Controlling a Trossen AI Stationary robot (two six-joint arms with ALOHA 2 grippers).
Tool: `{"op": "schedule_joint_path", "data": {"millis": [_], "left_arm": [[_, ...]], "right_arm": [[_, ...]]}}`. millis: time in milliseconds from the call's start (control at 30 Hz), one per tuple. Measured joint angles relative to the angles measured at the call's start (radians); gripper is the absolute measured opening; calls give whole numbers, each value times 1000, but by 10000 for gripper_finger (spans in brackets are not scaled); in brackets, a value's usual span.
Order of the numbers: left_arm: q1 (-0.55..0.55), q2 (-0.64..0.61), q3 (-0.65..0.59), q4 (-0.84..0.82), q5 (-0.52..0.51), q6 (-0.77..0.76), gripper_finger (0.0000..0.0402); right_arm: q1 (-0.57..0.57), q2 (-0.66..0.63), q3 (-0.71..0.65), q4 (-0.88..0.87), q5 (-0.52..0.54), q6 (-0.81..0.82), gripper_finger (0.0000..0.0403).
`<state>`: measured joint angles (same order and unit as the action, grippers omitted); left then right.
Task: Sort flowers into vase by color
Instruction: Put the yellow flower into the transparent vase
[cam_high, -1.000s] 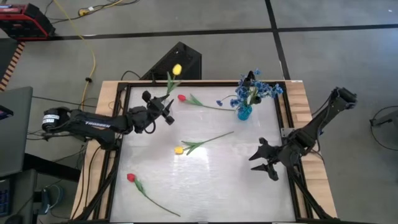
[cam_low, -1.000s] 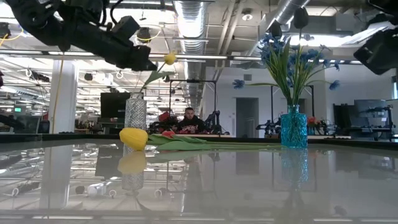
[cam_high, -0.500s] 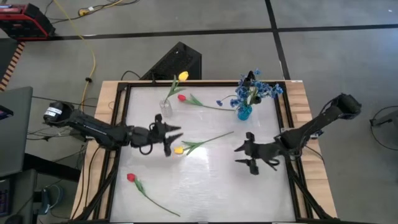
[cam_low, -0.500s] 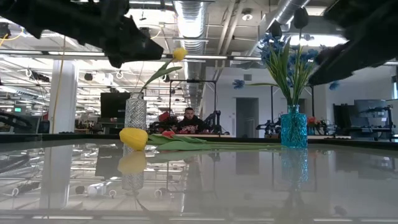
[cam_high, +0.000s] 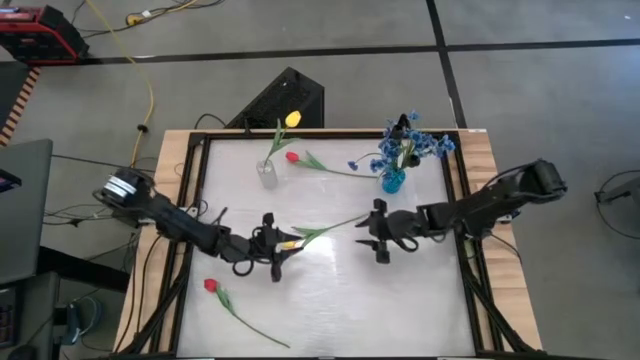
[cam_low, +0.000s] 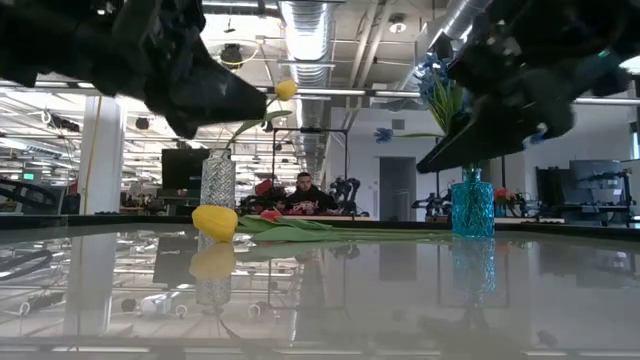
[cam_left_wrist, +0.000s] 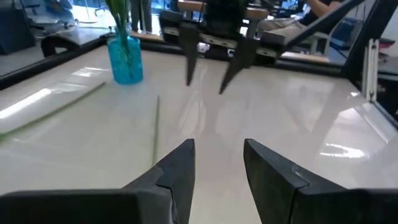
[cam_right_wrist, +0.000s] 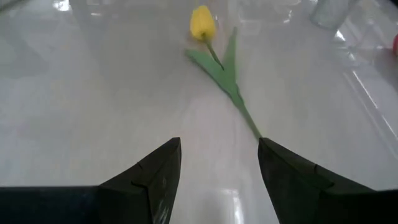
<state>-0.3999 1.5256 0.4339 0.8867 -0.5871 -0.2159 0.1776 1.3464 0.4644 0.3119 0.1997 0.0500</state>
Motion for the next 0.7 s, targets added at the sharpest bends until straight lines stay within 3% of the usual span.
{"op": "schedule_joint_path", "data": {"millis": [200, 500, 600, 700], "left_arm": [[0, 140, 60, 80, -2, 37, 126], [0, 195, 108, 71, 7, 98, 126], [0, 193, 107, 72, 13, 105, 126], [-1, 189, 106, 70, 22, 114, 126]], "right_arm": [[-135, 109, 15, 33, -82, -22, 239], [-258, 302, 71, 41, -202, -51, 230], [-272, 351, 75, 44, -205, -28, 197], [-278, 367, 80, 2, -207, 23, 128]]}}
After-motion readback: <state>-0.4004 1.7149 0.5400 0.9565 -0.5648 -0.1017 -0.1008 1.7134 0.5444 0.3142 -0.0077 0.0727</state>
